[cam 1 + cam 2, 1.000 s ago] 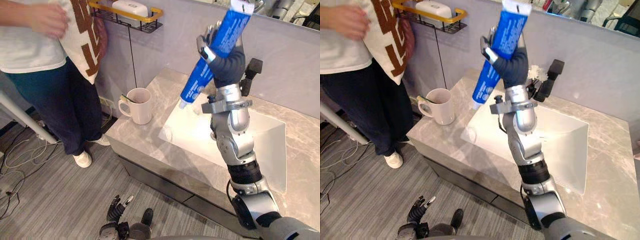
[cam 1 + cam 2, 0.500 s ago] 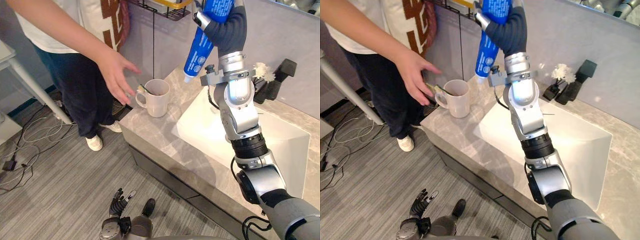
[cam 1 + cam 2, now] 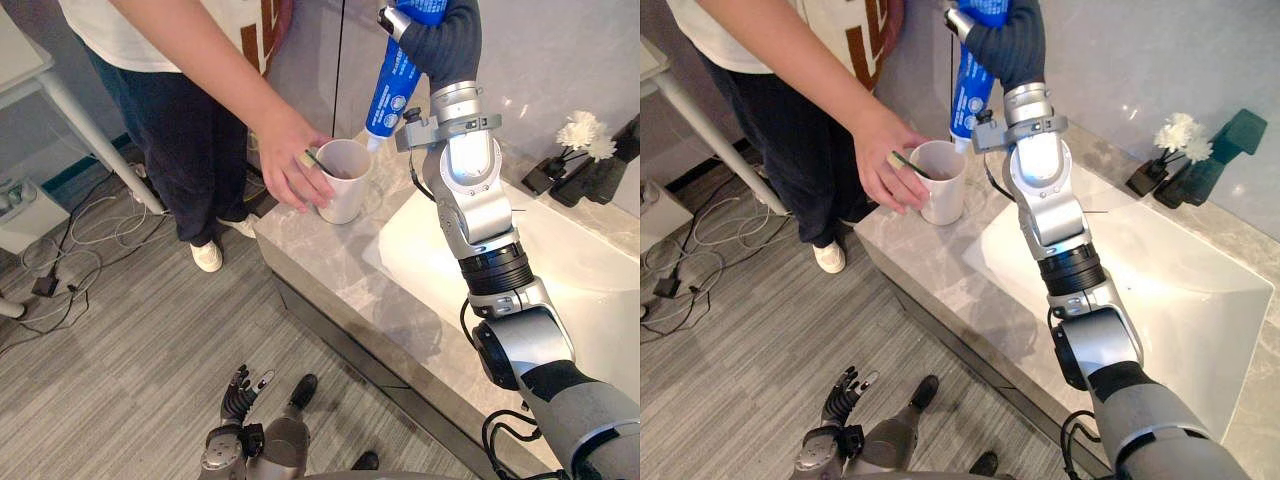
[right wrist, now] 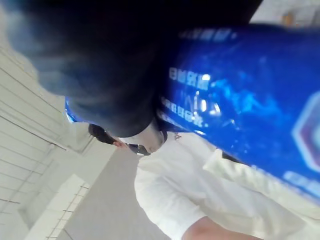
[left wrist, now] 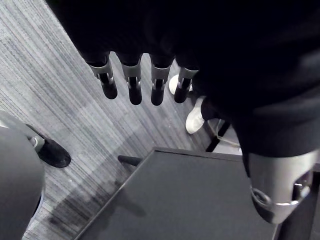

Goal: Organize washtable

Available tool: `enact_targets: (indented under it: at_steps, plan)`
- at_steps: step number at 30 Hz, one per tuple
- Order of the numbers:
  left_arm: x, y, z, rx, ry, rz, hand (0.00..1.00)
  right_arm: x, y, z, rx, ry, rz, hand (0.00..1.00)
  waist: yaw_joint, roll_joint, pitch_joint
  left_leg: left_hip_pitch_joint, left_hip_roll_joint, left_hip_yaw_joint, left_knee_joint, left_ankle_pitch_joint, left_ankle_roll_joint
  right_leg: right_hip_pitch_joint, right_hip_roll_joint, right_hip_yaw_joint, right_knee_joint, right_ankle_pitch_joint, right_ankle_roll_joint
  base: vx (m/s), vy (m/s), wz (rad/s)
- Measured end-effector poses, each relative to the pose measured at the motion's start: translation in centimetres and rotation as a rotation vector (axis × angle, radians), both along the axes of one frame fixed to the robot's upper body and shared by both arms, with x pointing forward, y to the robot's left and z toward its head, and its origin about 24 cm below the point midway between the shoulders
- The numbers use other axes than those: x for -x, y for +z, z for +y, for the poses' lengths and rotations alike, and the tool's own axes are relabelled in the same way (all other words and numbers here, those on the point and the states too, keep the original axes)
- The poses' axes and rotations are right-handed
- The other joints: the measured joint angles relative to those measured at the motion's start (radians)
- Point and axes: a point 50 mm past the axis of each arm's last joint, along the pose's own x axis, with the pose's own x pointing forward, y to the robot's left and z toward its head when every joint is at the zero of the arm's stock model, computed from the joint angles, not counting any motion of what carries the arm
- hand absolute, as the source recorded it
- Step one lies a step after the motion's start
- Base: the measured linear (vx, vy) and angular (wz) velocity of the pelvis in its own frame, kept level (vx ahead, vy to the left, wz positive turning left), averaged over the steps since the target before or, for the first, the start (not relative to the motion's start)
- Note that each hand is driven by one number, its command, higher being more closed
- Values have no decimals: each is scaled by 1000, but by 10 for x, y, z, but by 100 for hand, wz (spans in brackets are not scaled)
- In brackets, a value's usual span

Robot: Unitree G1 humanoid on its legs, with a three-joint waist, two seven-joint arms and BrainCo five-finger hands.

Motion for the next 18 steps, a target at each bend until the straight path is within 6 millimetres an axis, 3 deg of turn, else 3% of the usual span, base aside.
enact_targets:
  at_steps: [6,18]
  plan:
    - [-3,1,-2,-1,-11,-7,0,0,8,6,7,8,-12,100,1,5,19,-13,3,-5,1,4,-4,-12,3,-1,1,-1,0,1,-8,1]
    - [-3,1,-4,0,-16,-7,0,-5,2,11,5,3,21,100,2,18,27,-13,7,-4,0,4,-5,-14,5,1,7,-5,-4,-19,-2,0]
